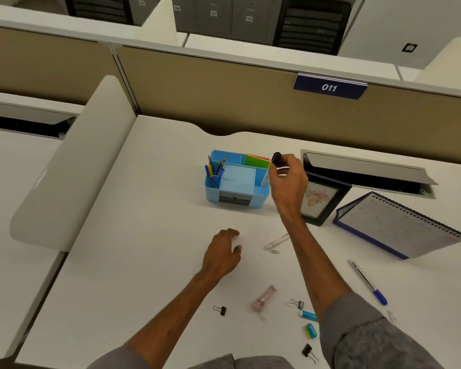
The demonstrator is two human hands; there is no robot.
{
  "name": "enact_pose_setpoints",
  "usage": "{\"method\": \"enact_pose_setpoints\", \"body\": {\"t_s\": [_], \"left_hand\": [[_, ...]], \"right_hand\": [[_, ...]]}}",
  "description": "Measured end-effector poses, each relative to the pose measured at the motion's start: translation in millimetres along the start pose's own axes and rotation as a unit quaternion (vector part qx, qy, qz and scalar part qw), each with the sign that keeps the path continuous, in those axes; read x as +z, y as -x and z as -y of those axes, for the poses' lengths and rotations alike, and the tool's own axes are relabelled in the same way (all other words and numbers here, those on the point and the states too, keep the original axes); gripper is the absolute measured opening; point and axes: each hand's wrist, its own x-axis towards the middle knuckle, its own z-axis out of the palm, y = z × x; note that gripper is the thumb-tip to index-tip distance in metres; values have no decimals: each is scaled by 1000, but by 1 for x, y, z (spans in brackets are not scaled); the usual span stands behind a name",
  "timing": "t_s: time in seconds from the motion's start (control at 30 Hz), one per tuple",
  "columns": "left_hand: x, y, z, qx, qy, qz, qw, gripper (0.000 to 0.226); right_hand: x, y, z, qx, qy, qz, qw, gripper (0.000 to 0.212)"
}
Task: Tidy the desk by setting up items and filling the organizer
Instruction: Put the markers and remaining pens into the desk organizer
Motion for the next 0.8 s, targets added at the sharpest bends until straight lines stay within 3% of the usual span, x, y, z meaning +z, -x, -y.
{"method": "enact_pose_setpoints", "body": {"t_s": [0.33, 0.8], "left_hand": [[-1, 10, 21, 22, -8, -8, 1000, 38], [9, 14, 29, 51, -56, -21, 997, 33]], "right_hand": [[47, -11, -15, 37, 95, 63, 993, 25], [37, 1, -19, 32, 63, 62, 996, 23]]}}
